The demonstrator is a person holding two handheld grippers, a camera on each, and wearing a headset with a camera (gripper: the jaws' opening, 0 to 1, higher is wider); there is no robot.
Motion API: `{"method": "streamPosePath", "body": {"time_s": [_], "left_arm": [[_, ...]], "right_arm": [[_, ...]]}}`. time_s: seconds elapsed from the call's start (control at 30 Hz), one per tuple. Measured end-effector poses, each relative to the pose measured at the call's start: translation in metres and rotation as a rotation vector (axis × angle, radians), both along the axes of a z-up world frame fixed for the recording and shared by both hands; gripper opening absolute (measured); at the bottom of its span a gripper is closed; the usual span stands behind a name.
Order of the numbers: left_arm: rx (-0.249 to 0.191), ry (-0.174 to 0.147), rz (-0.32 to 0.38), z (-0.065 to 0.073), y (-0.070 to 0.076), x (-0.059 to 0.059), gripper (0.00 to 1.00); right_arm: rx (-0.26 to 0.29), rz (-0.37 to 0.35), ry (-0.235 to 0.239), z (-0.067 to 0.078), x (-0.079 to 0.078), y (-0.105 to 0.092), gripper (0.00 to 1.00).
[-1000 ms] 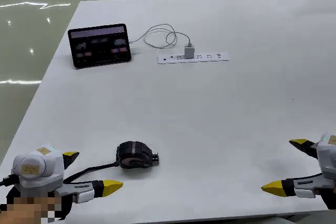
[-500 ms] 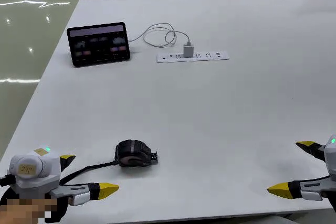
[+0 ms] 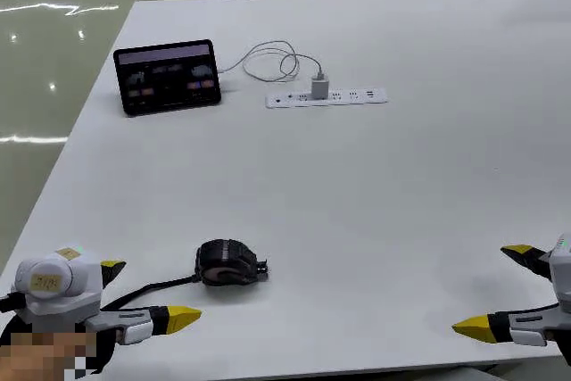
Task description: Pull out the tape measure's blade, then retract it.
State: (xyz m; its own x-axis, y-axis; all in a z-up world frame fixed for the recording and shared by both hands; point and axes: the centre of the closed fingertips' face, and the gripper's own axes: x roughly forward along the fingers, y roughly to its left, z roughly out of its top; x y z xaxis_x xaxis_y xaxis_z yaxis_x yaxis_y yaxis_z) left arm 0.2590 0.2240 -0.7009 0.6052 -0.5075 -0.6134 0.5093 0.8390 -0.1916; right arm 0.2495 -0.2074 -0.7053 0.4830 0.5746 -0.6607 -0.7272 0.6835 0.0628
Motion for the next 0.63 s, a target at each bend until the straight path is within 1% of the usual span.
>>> {"method": "streamPosePath", "body": {"time_s": [0.03, 0.07, 0.13, 0.17, 0.2, 0.23, 0.27, 0.3, 0.47, 0.6, 0.63], "left_arm": [[-0.002, -0.002, 0.0, 0.0005, -0.0002, 0.0002, 1.0], [-0.016, 0.0, 0.002, 0.0019, -0.0017, 0.0, 1.0], [-0.013, -0.003, 0.0, 0.0023, -0.0021, 0.0, 1.0], [-0.019, 0.009, -0.006, 0.002, -0.0038, -0.0017, 1.0], [-0.019, 0.007, -0.005, 0.0026, -0.0043, -0.0016, 1.0], [-0.025, 0.012, -0.011, 0.0035, -0.0061, -0.0027, 1.0], [-0.026, 0.012, -0.009, 0.0039, -0.0064, -0.0027, 1.0], [-0.019, 0.002, -0.008, 0.0047, -0.0055, -0.0016, 1.0], [-0.017, 0.006, -0.007, 0.0044, -0.0038, -0.002, 1.0], [-0.014, 0.004, -0.005, 0.0042, -0.0022, -0.0019, 1.0], [-0.021, 0.007, -0.004, 0.0043, -0.0027, -0.0022, 1.0]], "right_arm": [[0.002, -0.002, 0.0, 0.0004, 0.0, 0.0006, 1.0], [0.005, -0.001, 0.001, 0.0004, -0.0004, 0.0015, 1.0], [0.007, 0.001, 0.001, -0.0003, -0.001, 0.0027, 1.0], [0.008, 0.001, 0.002, 0.0002, -0.0015, 0.0035, 1.0], [0.008, 0.001, 0.001, 0.0005, -0.0016, 0.0039, 1.0], [0.008, 0.003, 0.001, 0.0008, -0.0016, 0.0043, 1.0], [0.009, 0.004, 0.001, 0.0009, -0.0015, 0.0044, 1.0], [0.01, 0.004, 0.001, 0.0011, -0.0013, 0.0043, 1.0], [0.007, 0.004, -0.005, 0.0044, 0.0, 0.0031, 1.0], [0.005, 0.005, -0.003, 0.003, 0.0008, 0.0023, 1.0], [0.005, 0.005, -0.003, 0.0028, 0.0007, 0.0025, 1.0]]}}
